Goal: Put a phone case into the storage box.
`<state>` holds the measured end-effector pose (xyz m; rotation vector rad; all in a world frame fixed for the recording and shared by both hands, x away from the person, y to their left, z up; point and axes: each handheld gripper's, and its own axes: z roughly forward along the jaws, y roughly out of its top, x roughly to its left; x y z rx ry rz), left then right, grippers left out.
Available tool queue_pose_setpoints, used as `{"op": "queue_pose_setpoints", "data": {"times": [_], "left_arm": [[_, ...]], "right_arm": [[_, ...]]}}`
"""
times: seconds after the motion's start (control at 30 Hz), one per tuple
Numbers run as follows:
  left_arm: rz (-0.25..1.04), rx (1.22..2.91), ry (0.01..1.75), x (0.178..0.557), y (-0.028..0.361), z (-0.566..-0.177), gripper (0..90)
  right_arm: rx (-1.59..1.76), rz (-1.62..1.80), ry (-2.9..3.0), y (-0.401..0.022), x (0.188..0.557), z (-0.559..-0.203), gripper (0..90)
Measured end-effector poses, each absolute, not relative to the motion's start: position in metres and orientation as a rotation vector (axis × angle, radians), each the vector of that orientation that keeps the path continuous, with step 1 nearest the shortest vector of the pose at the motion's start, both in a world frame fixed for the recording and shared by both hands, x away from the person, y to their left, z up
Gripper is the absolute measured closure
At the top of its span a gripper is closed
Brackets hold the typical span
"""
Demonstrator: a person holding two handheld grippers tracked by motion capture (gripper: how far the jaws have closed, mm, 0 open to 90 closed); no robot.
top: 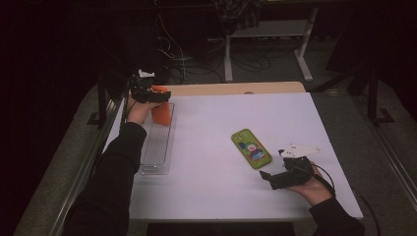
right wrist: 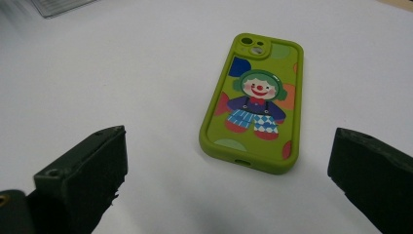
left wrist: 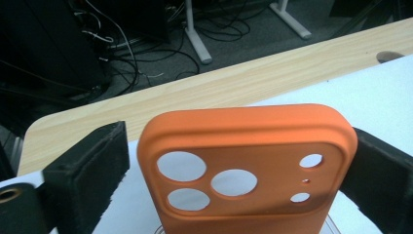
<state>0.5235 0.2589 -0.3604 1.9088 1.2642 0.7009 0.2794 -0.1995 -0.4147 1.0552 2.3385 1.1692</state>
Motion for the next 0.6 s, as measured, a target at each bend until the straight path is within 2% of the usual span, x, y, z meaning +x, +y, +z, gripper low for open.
{"op": "queue_pose_setpoints", "data": {"times": [0.2, 0.6], "left_arm": [[0.679, 1.873, 1.265, 0.5248, 0.2599, -0.3612, 0.0], [0.665, 1.858, 1.237, 0.5243, 0.2643, -0.3557, 0.0]], "right_arm": [[1.057, 1.176, 2.339, -0.1977, 0.2785, -0.4143, 0.0], [1.038, 1.162, 2.343, -0.1981, 0.2797, -0.4151, 0.0]]}}
